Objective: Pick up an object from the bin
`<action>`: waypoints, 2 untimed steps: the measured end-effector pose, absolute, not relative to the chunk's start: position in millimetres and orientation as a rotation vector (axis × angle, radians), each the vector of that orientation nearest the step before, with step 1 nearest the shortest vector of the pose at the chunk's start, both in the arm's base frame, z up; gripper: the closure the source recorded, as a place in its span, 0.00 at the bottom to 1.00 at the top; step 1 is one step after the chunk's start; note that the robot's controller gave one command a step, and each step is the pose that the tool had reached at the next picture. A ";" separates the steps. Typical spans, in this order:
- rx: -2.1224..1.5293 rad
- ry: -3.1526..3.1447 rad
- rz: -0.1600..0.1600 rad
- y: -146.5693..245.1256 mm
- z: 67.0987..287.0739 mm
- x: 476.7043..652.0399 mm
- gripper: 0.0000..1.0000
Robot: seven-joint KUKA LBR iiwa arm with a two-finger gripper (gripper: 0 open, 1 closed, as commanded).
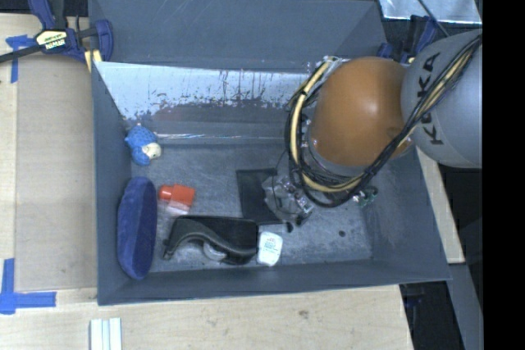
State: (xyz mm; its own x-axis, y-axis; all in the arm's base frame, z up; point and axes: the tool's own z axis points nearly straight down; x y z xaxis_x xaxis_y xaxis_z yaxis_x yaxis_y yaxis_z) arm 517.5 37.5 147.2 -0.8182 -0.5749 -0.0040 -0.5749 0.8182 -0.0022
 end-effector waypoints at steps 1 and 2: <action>-0.947 2.994 0.000 37.3 143.0 518.3 0.00; -1.346 2.835 0.000 29.2 68.4 586.0 0.00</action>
Offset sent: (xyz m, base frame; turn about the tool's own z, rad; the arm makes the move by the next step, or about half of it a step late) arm 0.0000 0.0000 0.0000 0.0000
